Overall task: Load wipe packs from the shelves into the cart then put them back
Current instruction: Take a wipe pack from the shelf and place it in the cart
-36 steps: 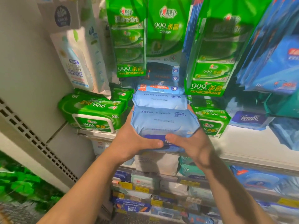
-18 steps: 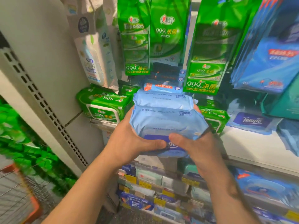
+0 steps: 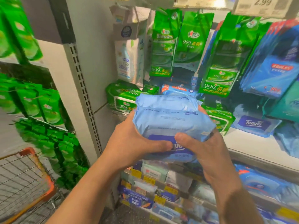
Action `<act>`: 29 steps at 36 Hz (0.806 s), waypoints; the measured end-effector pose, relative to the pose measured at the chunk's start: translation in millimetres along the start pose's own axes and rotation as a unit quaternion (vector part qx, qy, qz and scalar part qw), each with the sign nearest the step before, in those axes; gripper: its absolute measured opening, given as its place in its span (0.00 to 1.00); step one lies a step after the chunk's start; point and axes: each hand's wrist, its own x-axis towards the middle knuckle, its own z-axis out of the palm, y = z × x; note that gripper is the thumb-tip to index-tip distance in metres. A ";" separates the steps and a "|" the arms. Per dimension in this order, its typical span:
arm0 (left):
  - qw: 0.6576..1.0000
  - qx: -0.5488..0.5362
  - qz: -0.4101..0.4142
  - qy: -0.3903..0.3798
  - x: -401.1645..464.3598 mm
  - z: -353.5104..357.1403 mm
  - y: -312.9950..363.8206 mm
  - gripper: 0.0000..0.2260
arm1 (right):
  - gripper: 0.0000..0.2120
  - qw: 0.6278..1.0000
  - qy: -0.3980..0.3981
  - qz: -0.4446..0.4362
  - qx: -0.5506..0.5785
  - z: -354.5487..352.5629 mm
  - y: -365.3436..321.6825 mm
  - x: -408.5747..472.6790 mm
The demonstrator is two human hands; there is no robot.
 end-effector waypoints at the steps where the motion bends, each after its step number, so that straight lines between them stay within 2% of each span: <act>1: 1.000 -0.004 -0.004 0.010 -5.9 -7.4 -1.9 0.34 | 0.51 1.000 0.002 -0.002 -0.003 9.2 -1.9 -4.4; 5: 0.999 -0.019 -0.019 0.029 -31.5 -41.5 -12.8 0.37 | 0.47 1.000 -0.028 0.011 -0.002 47.3 -5.7 -23.5; 8: 0.999 -0.015 -0.022 0.044 -55.6 -70.7 -20.3 0.36 | 0.40 0.999 -0.040 0.010 -0.009 80.5 -7.2 -37.4; 12: 0.996 -0.012 -0.035 0.082 -91.4 -113.2 -29.9 0.32 | 0.47 0.997 -0.065 0.030 -0.001 130.2 -1.6 -54.1; 16: 0.990 -0.027 -0.064 0.122 -127.0 -155.1 -42.2 0.33 | 0.39 0.992 -0.125 0.030 0.020 181.7 0.8 -69.3; 23: 0.976 -0.032 -0.120 0.177 -195.4 -229.3 -66.2 0.30 | 0.47 0.977 -0.198 0.073 0.018 272.2 24.8 -90.5; 27: 0.962 -0.027 -0.151 0.226 -229.0 -266.6 -83.9 0.31 | 0.57 0.963 -0.252 0.097 0.006 325.7 36.8 -101.0; 29: 0.954 -0.032 -0.167 0.248 -244.3 -283.5 -93.7 0.31 | 0.56 0.954 -0.278 0.113 0.021 353.3 42.0 -106.5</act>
